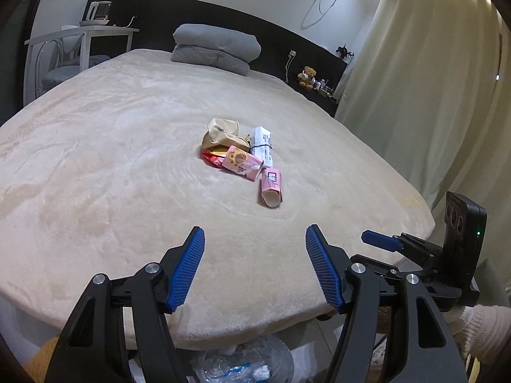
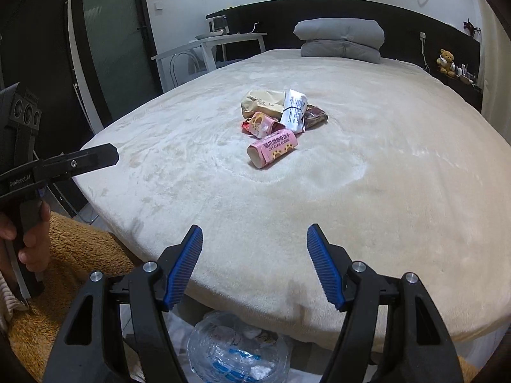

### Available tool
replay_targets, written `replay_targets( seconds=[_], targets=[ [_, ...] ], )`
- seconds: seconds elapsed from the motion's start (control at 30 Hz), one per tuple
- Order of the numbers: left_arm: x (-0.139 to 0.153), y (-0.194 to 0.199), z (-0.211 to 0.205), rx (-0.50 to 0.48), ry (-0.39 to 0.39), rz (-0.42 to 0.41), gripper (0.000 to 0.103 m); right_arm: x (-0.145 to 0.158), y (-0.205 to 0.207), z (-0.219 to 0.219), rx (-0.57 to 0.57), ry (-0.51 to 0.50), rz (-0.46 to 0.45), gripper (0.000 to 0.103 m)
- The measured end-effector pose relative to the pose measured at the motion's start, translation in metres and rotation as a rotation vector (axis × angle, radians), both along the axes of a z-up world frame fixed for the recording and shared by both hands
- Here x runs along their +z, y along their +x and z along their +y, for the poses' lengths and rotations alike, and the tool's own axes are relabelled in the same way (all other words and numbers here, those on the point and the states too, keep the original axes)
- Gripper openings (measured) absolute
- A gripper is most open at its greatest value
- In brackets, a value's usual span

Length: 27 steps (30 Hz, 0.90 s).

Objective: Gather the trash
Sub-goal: 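Raise both tools back over the bed toward the remaining trash, then grasp the pink cookie box with the right gripper while the left gripper grasps the pink wrapper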

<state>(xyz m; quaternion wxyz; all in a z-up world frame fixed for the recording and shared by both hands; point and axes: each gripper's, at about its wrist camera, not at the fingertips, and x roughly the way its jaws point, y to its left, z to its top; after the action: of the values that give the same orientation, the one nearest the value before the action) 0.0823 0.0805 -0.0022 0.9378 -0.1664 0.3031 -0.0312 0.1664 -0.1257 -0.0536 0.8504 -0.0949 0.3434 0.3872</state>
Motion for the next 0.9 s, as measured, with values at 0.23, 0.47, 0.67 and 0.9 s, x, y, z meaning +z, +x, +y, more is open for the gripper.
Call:
replay_targets(
  seconds=[0.23,0.47,0.67,0.9],
  targets=[
    [0.004,0.033,0.020,-0.002,0.003,0.009,0.064,-0.002,0.043,0.027,0.041,0.007,0.032,0.082],
    [0.010,0.055,0.029,-0.033,0.013,-0.007,0.078,-0.005,0.084,0.063,0.099,-0.035,-0.017,0.089],
    [0.016,0.073,0.037,-0.051,0.047,-0.034,0.096,-0.010,0.116,0.090,0.184,-0.078,-0.006,0.089],
    [0.012,0.095,0.052,-0.073,0.073,-0.020,0.096,-0.023,0.133,0.109,0.296,-0.139,0.002,0.089]
  ],
)
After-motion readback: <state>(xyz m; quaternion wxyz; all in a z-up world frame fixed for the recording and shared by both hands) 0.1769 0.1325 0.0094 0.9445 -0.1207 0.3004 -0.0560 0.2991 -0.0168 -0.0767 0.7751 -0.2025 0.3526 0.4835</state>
